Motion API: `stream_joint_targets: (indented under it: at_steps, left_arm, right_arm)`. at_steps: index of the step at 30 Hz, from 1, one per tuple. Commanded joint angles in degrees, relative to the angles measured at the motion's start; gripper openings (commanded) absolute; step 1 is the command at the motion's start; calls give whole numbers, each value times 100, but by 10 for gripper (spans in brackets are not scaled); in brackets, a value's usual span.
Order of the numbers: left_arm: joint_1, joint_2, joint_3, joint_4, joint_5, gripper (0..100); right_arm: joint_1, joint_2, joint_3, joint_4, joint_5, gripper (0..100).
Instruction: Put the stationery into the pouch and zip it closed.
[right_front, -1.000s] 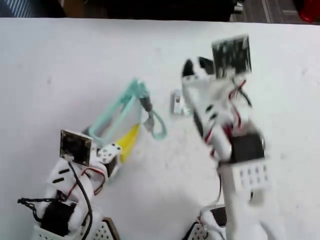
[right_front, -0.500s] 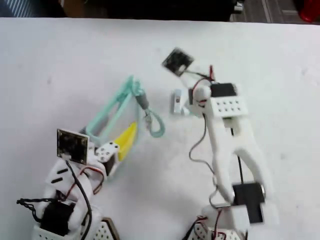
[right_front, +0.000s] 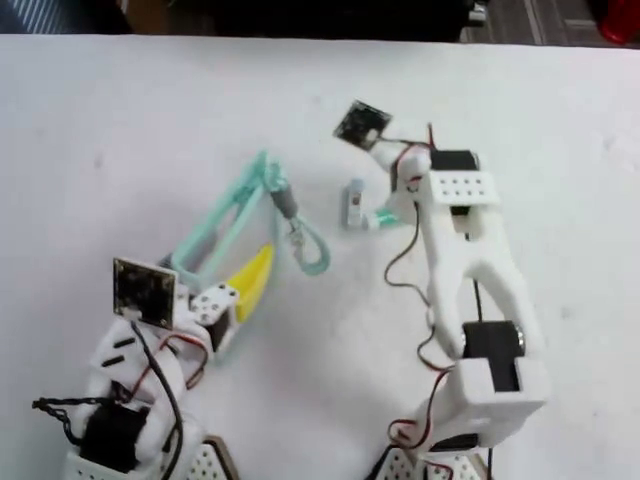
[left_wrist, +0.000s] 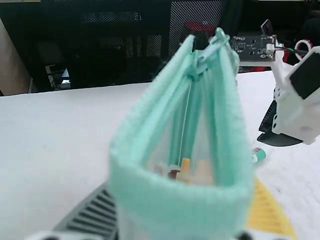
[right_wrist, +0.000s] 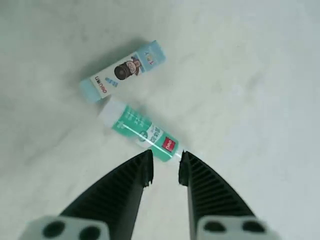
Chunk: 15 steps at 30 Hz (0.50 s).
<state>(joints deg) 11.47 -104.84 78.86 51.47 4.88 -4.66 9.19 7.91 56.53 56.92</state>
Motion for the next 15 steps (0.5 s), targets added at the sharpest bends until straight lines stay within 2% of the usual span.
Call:
stream_joint_targets:
  at_steps: [1, 15]
  left_arm:
    - [-13, 40, -35, -158, 70, 271]
    - [13, 40, 9, -167, 70, 271]
  right_arm:
    - [13, 119, -290, -470, 70, 91]
    - [180, 1534, -1477, -119, 26, 91]
